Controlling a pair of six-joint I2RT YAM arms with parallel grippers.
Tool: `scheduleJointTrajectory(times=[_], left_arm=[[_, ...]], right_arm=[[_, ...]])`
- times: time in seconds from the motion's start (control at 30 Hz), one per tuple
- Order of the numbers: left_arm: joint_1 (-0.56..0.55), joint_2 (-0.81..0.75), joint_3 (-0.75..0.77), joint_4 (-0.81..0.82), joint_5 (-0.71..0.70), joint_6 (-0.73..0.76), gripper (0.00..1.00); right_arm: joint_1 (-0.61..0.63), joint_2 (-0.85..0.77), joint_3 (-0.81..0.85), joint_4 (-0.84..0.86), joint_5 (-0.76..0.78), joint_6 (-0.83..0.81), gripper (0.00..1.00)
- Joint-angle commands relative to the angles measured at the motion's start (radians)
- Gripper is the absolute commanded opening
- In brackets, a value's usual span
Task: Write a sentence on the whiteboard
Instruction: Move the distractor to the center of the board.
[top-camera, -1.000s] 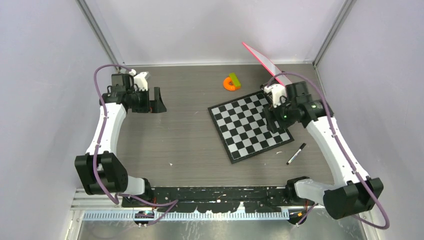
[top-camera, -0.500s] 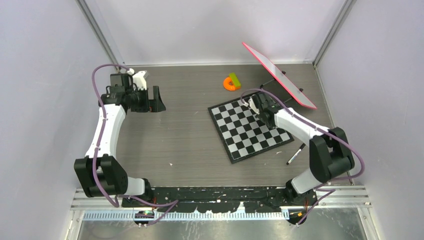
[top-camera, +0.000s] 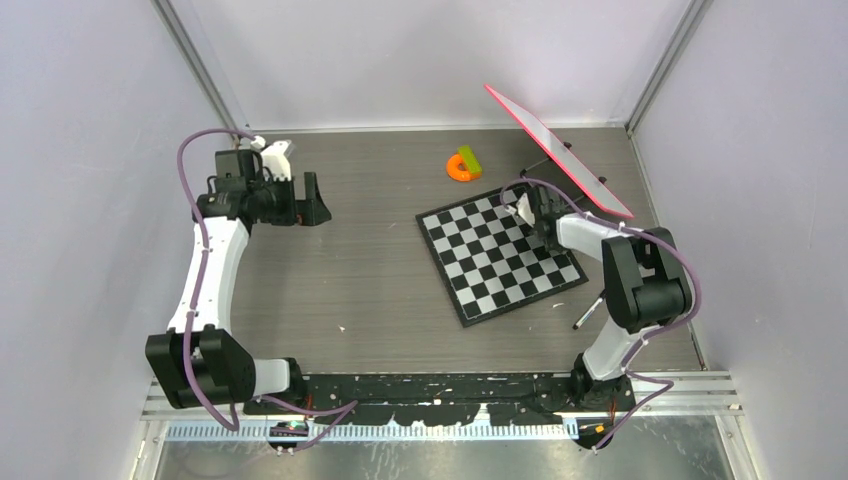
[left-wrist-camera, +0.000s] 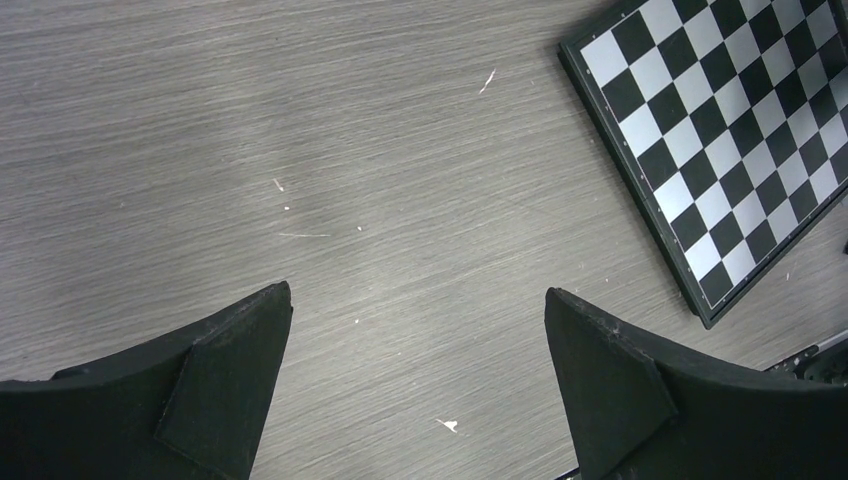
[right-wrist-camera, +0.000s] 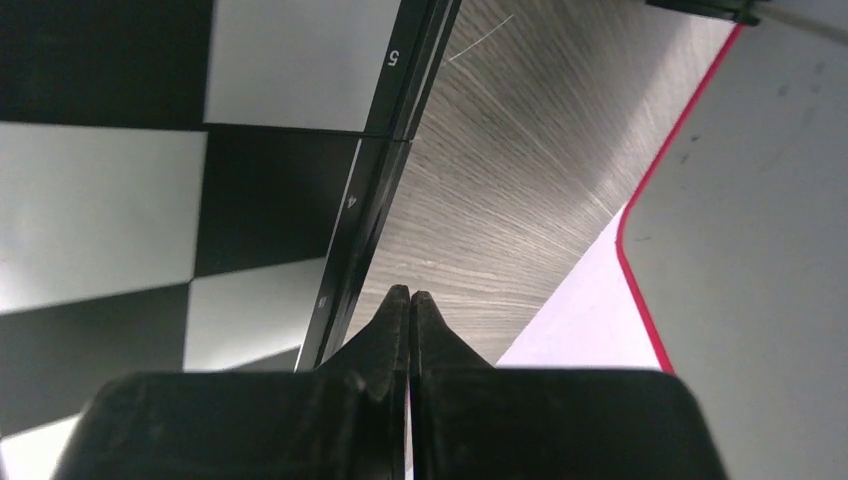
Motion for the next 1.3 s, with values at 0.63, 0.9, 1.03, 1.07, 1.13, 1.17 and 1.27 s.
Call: scheduleJointTrajectory(times=[0.63, 0.9, 1.03, 1.07, 1.13, 1.17, 1.27], left_arm=[[-0.004, 0.027, 0.055, -0.03, 0.013, -0.01, 1.0], [-0.002, 0.066, 0.1, -0.088, 0.16, 0.039, 1.0], [-0.029, 0.062, 0.11, -0.199, 0.362, 0.222, 1.0], [-0.061, 0.06, 0.107, -0.242, 0.357, 0.304, 1.0], [-0.174, 0.055, 0.1, -0.302, 0.285, 0.413, 1.0], [-0.234, 0.053, 0.089, -0.322, 0.244, 0.455, 1.0], [-0.416, 0.042, 0.034, -0.333, 0.154, 0.548, 1.0]], right_arm=[[0.196, 0.087, 0.116, -0.267, -0.369, 0.115, 0.0], [0.332, 0.163, 0.384, -0.377, -0.645, 0.336, 0.0], [0.334, 0.084, 0.446, -0.393, -0.718, 0.417, 0.01], [0.333, 0.049, 0.443, -0.397, -0.723, 0.425, 0.01], [0.331, -0.036, 0.441, -0.417, -0.726, 0.44, 0.0], [0.328, -0.072, 0.443, -0.431, -0.728, 0.449, 0.0], [0.308, -0.188, 0.452, -0.45, -0.735, 0.492, 0.01]])
